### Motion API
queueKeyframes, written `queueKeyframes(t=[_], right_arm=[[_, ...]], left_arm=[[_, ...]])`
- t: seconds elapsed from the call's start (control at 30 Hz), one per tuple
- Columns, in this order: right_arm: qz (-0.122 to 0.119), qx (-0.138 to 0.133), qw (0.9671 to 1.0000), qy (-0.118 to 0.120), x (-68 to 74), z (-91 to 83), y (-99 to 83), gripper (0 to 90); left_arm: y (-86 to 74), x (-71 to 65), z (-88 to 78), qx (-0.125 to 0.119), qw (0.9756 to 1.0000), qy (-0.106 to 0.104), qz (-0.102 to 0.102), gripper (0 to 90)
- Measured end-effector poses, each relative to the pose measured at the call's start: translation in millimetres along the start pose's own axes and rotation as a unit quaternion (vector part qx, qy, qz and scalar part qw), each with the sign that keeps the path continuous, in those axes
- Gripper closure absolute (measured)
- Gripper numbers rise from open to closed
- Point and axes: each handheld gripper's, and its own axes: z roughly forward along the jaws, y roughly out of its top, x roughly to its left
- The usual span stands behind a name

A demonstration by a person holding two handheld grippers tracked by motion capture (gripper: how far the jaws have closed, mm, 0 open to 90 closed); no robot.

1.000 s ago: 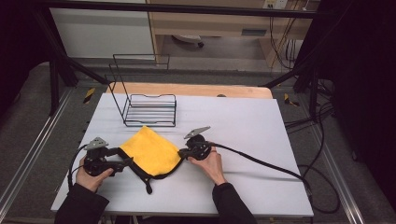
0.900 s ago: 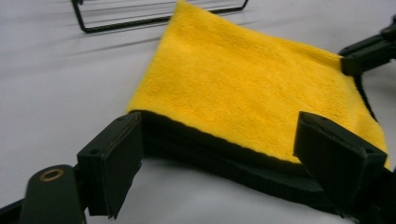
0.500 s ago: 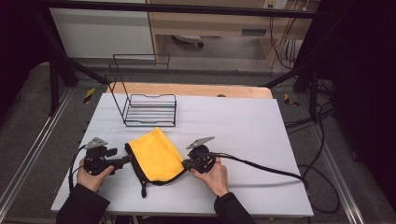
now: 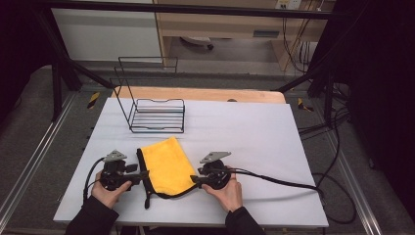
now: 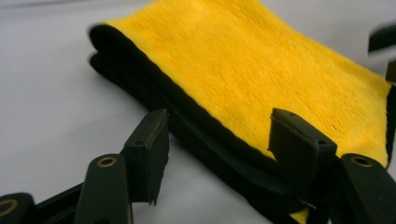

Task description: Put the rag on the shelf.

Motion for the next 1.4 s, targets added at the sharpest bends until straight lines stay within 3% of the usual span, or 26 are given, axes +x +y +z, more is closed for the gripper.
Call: queueKeyframes(t=[0.07,0.17,0.23,0.43,0.63,0.73,0.87,1.17,1.3,1.4], right_arm=[[-0.022,-0.024,0.9995,-0.002,-5.8,3.4,5.5,48.1],[-0.023,-0.044,0.9988,0.005,-12.1,12.4,11.4,47.7],[-0.03,-0.039,0.9988,0.0,-15.5,19.9,14.6,49.4],[-0.019,-0.014,0.9997,-0.003,-23.2,35.5,13.0,55.6],[-0.022,-0.008,0.9997,0.0,-22.8,39.3,10.1,67.0],[-0.012,-0.002,0.9998,0.018,-21.7,39.2,9.8,79.8],[0.0,0.006,0.9996,0.026,-20.6,37.9,10.4,87.3],[0.032,0.015,0.9987,0.037,-12.6,27.0,10.2,88.7],[0.056,0.014,0.9965,0.06,-2.7,23.9,4.9,88.4],[0.066,0.008,0.9957,0.065,6.0,23.5,-1.6,87.9]], left_arm=[[-2.6,-5.6,3.5,0.015,0.9999,0.0,0.0,38.7],[-6.5,-11.6,7.3,0.026,0.9997,-0.002,-0.001,39.5],[-7.6,-13.8,8.3,0.028,0.9996,0.0,-0.002,40.0],[-11.2,-18.5,9.3,0.029,0.9994,-0.005,-0.02,45.5],[-12.2,-23.4,11.6,0.028,0.9992,-0.005,-0.027,52.7],[-11.5,-24.6,12.6,0.033,0.9991,-0.008,-0.024,59.3],[-10.0,-23.8,13.9,0.042,0.9985,-0.022,-0.026,71.7],[-3.7,-14.1,6.1,0.055,0.9973,-0.044,-0.019,80.0],[-1.3,-6.8,-3.0,0.075,0.9964,-0.041,0.005,80.2],[-0.9,-4.7,-5.0,0.087,0.9952,-0.041,0.02,80.1]])
